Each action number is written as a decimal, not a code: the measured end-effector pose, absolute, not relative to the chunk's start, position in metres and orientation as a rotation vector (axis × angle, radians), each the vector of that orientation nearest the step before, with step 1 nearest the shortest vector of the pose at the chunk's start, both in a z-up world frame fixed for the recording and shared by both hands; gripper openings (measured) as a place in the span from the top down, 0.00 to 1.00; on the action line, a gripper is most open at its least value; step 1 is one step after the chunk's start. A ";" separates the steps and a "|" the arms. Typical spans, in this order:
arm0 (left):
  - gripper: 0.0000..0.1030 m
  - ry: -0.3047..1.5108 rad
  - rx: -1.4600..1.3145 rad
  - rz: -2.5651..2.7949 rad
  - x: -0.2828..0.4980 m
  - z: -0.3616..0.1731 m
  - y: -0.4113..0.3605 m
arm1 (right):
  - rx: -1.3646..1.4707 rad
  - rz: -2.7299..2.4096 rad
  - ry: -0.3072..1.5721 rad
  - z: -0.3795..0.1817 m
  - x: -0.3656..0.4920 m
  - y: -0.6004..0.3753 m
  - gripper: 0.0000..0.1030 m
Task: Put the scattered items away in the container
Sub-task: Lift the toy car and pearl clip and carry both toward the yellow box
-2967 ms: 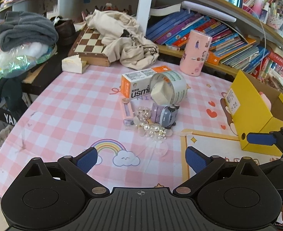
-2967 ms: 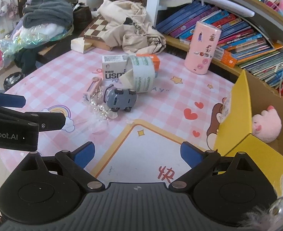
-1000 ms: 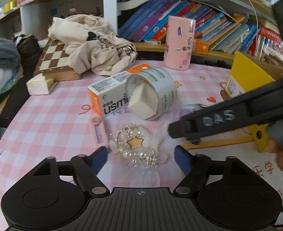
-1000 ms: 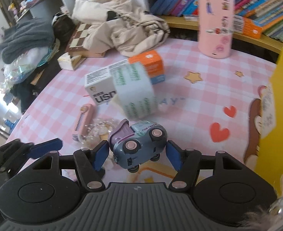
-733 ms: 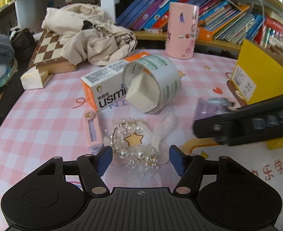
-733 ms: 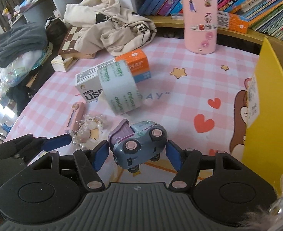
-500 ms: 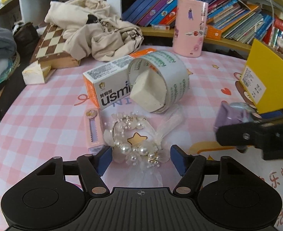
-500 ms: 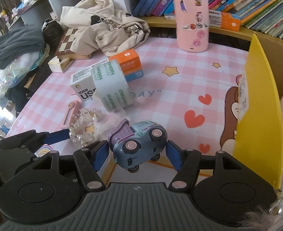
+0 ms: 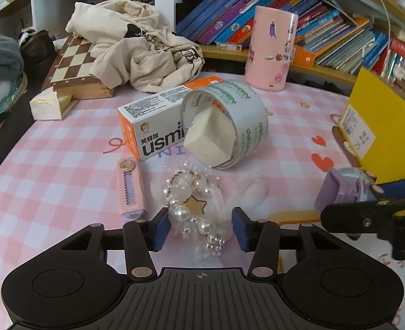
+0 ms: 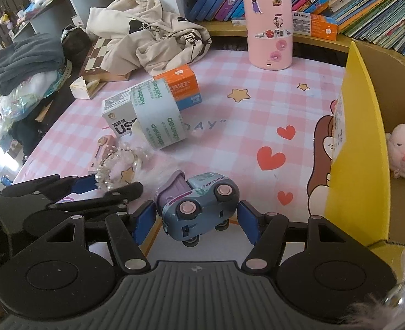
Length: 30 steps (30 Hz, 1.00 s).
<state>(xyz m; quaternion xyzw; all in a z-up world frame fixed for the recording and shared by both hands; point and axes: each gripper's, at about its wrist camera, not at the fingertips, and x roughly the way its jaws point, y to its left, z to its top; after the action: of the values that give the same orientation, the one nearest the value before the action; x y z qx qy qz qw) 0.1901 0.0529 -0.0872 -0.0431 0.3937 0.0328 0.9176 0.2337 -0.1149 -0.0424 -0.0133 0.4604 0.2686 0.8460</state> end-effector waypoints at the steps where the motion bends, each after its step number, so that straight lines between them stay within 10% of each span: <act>1: 0.57 0.808 -0.093 0.063 0.188 -0.086 0.054 | -0.028 0.567 0.972 -0.042 0.233 -0.115 0.39; 30: 0.58 0.660 -0.108 -0.025 0.115 -0.024 0.049 | 0.035 0.548 0.925 -0.017 0.173 -0.140 0.39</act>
<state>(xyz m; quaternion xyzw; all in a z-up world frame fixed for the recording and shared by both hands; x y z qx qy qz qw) 0.1149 0.0487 -0.0241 -0.0529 0.3240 -0.0125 0.9445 0.1734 -0.1399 -0.0166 0.0167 0.4403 0.2612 0.8588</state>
